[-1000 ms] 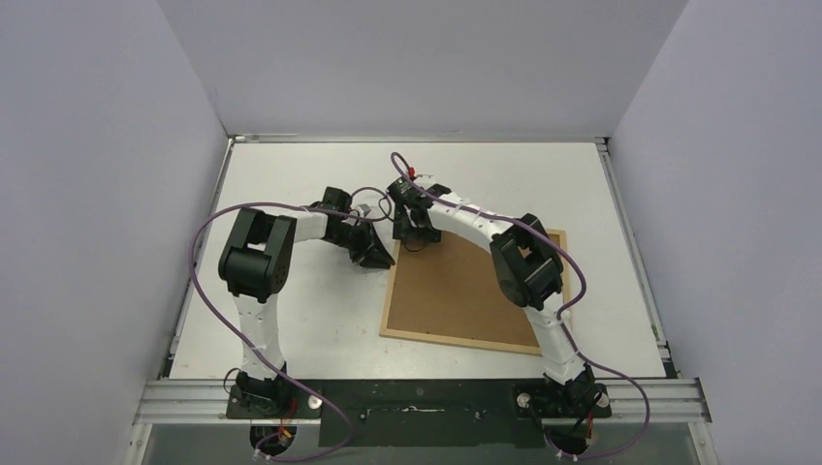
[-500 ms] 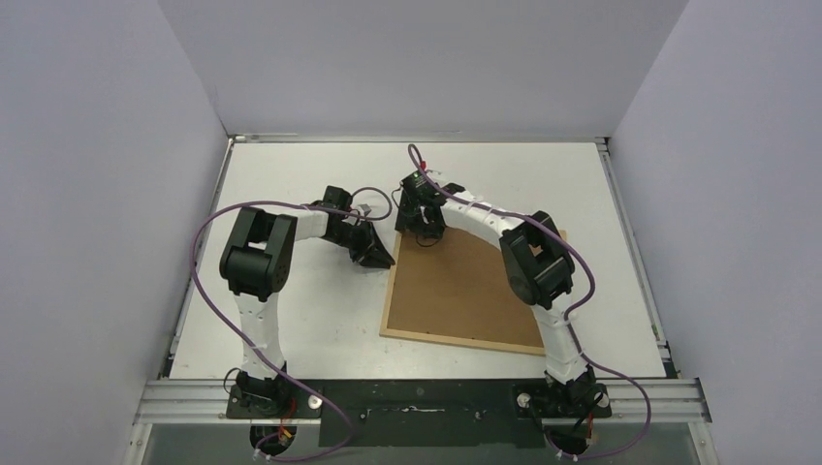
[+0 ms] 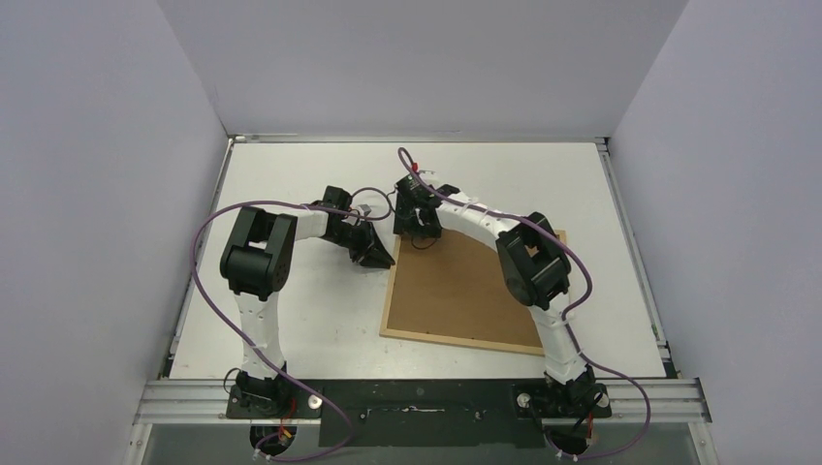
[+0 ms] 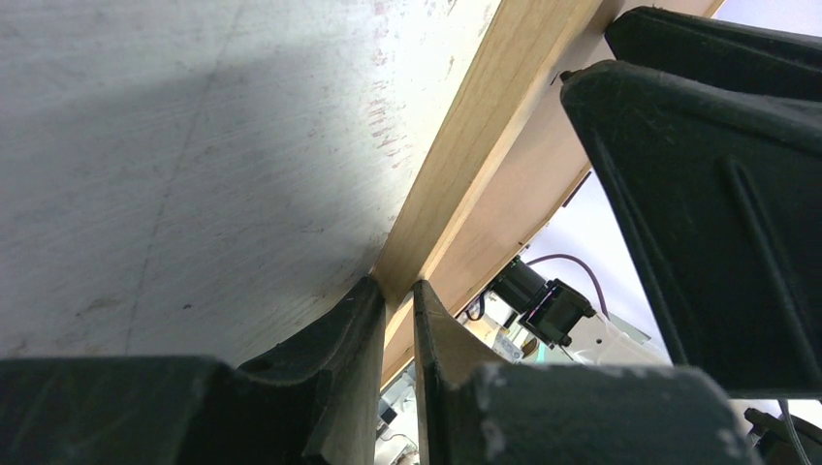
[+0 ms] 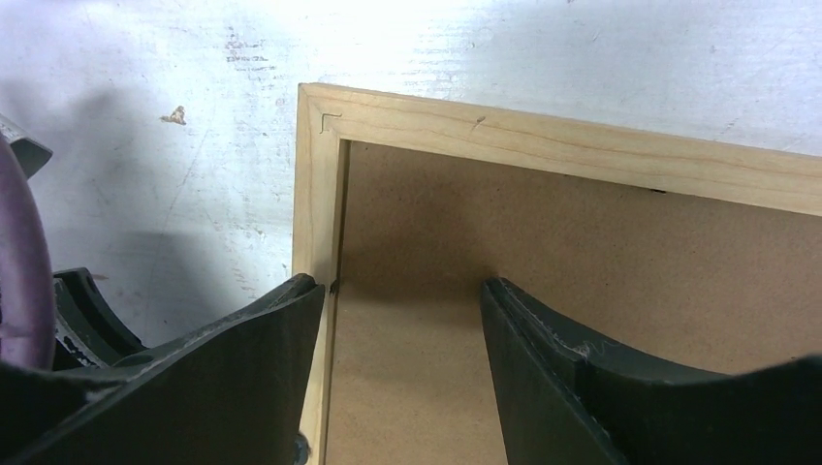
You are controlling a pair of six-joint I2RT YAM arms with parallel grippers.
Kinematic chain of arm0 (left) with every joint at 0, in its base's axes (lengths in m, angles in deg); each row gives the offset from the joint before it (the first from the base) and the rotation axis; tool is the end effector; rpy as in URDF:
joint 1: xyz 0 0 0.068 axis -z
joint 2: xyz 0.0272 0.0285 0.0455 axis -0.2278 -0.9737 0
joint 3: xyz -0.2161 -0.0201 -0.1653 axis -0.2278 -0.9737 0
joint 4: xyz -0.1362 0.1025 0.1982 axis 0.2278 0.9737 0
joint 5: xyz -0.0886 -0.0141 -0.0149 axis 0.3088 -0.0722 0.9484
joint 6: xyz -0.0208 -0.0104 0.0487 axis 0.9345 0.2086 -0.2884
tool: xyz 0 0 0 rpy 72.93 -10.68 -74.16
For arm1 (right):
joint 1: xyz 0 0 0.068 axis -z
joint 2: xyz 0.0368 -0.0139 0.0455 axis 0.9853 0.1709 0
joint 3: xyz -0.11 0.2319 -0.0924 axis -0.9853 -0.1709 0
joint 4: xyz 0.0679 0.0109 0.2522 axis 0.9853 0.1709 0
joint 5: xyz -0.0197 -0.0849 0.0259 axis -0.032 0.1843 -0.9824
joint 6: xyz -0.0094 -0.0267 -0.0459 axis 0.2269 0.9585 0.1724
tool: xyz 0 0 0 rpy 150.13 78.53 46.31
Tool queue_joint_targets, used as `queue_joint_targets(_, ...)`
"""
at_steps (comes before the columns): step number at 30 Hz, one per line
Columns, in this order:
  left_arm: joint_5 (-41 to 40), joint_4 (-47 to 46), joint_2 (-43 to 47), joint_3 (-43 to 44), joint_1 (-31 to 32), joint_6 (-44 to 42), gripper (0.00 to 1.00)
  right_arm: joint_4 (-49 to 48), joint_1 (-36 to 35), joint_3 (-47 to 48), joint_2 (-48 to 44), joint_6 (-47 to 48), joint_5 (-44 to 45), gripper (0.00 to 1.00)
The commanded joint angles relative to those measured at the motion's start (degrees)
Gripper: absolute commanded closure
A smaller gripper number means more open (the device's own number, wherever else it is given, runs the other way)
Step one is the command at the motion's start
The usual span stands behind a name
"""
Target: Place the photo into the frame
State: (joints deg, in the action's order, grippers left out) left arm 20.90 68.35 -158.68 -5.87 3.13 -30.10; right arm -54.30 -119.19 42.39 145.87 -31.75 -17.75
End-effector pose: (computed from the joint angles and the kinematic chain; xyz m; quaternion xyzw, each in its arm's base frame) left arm 0.3637 -0.1328 0.0990 0.1322 -0.9027 0.4063 0.0514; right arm 0.3692 0.2952 0.1743 0.0342 0.9644 0.1354 0.2247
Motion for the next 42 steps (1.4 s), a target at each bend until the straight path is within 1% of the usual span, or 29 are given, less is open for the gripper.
queue_joint_targets(1,-11.02,2.62,-4.27,-1.02,0.14,-3.46,0.86,5.62,-0.94,0.85,1.83,2.29,2.23,0.38)
queue_joint_targets(14,-10.97,2.80,-4.61,-0.81,-0.30,-3.64,0.86,9.13,-1.84,5.07,5.04,4.04,4.14,0.40)
queue_joint_targets(24,-10.93,2.98,-4.72,-0.77,-0.46,-3.68,0.86,12.89,-2.54,8.13,7.70,4.93,6.42,0.47)
queue_joint_targets(26,-10.93,2.98,-4.80,-0.70,-0.54,-3.80,0.86,12.97,-2.55,7.98,7.74,5.08,6.47,0.49)
queue_joint_targets(29,-10.93,3.07,-4.95,-0.81,-0.56,-3.76,0.86,12.46,-2.55,7.43,7.52,5.49,6.33,0.58)
queue_joint_targets(36,-11.08,3.24,-5.03,-0.73,-0.74,-3.95,0.86,9.60,-2.29,5.79,6.08,6.62,5.28,0.70)
queue_joint_targets(42,-12.01,3.59,-4.94,-1.05,-0.89,-3.99,0.86,9.21,-2.02,5.84,5.24,8.19,6.21,0.81)
